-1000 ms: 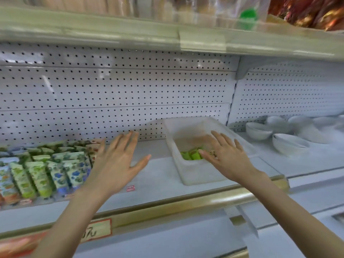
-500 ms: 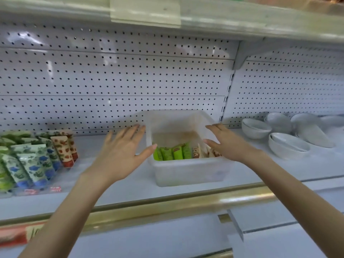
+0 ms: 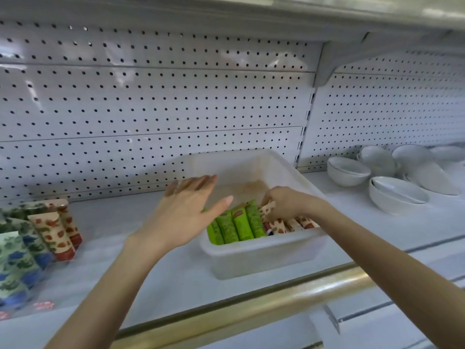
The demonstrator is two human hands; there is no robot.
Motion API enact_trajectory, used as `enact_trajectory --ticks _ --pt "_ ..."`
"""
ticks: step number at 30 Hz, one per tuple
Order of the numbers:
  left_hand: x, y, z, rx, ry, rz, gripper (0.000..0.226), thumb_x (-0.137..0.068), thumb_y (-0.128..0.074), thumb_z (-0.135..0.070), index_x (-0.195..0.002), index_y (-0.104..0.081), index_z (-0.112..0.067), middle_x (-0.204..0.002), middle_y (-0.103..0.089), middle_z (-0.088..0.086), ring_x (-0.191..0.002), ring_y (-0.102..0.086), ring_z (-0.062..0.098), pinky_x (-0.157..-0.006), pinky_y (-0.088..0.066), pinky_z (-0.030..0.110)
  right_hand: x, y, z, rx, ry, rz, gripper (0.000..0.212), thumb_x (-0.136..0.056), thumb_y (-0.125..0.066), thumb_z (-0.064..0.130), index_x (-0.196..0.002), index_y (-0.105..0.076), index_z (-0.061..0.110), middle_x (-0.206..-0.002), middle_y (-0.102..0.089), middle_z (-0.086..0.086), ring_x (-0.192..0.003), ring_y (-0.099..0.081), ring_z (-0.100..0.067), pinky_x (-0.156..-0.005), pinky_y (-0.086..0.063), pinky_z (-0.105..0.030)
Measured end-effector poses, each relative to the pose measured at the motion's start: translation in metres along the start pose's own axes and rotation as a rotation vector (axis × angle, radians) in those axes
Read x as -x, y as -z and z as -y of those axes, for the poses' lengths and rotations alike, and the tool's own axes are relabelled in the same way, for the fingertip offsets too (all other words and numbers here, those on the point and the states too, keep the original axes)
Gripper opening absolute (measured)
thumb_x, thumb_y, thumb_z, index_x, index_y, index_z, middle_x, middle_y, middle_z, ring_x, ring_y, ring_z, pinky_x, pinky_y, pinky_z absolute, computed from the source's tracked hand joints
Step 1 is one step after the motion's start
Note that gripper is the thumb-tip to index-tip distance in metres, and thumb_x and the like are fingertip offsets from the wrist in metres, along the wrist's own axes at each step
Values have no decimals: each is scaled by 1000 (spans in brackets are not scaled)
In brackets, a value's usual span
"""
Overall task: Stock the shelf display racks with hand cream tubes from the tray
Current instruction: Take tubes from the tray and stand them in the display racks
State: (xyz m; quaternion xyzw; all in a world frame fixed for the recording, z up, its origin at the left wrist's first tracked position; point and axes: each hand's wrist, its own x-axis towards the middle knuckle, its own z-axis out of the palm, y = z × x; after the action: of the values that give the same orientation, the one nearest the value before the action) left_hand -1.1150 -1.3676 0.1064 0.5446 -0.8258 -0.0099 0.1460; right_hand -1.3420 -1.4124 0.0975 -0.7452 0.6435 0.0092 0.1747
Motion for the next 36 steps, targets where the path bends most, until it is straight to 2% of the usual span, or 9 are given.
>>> enact_trajectory --ticks 3,5,9,14,18,23,26,32,36 --pt "-5 0 3 108 3 15 95 -68 -1 -77 -147 -22 -28 -153 -24 -9 -140 -19 12 -113 -13 32 3 8 0 -200 50 -42 37 -85 -67 21 -119 -57 8 -109 -59 -5 -76 -60 -12 -60 -47 -18" --pt "-7 0 2 178 0 14 79 -83 -17 -73 -146 -25 -27 -153 -26 -8 -140 -22 12 -111 -16 28 6 15 3 -339 69 -57 29 -90 -60 19 -117 -57 7 -100 -58 -3 -67 -57 -7 -48 -42 -12" --pt "-15 0 -5 289 -3 28 60 -92 -34 -54 -145 -30 -26 -151 -29 -9 -138 -25 10 -107 -20 24 8 32 8 -596 134 -75 20 -91 -60 18 -109 -58 9 -105 -64 -7 -83 -62 -12 -61 -54 -17" --pt "-22 -1 -13 514 5 51 57 -85 -43 -61 -133 -48 -31 -134 -49 -17 -123 -44 4 -96 -31 19 17 53 24 -788 323 -152 13 -90 -58 6 -103 -59 6 -94 -71 -5 -80 -68 -8 -59 -52 -17" --pt "-28 -5 -17 734 -28 -17 50 -71 -50 -68 -102 -66 -32 -98 -70 -11 -94 -64 8 -89 -49 40 25 60 38 -935 472 -252 10 -91 -55 3 -99 -58 7 -92 -72 -7 -84 -69 -14 -72 -58 -32" --pt "-29 -4 -23 931 -11 -95 34 -70 -67 -56 -85 -67 -25 -82 -72 -2 -80 -68 19 -79 -54 42 33 60 46 -1047 552 -326 8 -88 -59 2 -93 -60 8 -88 -72 -7 -83 -69 -19 -72 -57 -32" --pt "-27 -3 -28 1029 -10 -88 27 -69 -69 -42 -87 -65 -22 -84 -73 -3 -76 -69 11 -70 -55 25 32 58 43 -1045 546 -294 6 -87 -60 7 -92 -61 11 -92 -72 -8 -86 -69 -19 -75 -58 -32" --pt "-20 -7 -20 1050 34 -88 32 -68 -69 -40 -94 -63 -21 -89 -73 -2 -81 -70 15 -78 -56 33 11 49 22 -1055 369 -194 40 -96 -38 44 -105 -63 14 -104 -69 0 -100 -66 -18 -84 -56 -34" --pt "-16 -3 -12 1069 86 -122 34 -70 -67 -34 -98 -62 -16 -92 -73 2 -85 -69 18 -77 -57 28 -22 37 0 -538 104 28 45 -96 -47 35 -131 -41 9 -129 -52 -7 -108 -58 -21 -91 -52 -35"
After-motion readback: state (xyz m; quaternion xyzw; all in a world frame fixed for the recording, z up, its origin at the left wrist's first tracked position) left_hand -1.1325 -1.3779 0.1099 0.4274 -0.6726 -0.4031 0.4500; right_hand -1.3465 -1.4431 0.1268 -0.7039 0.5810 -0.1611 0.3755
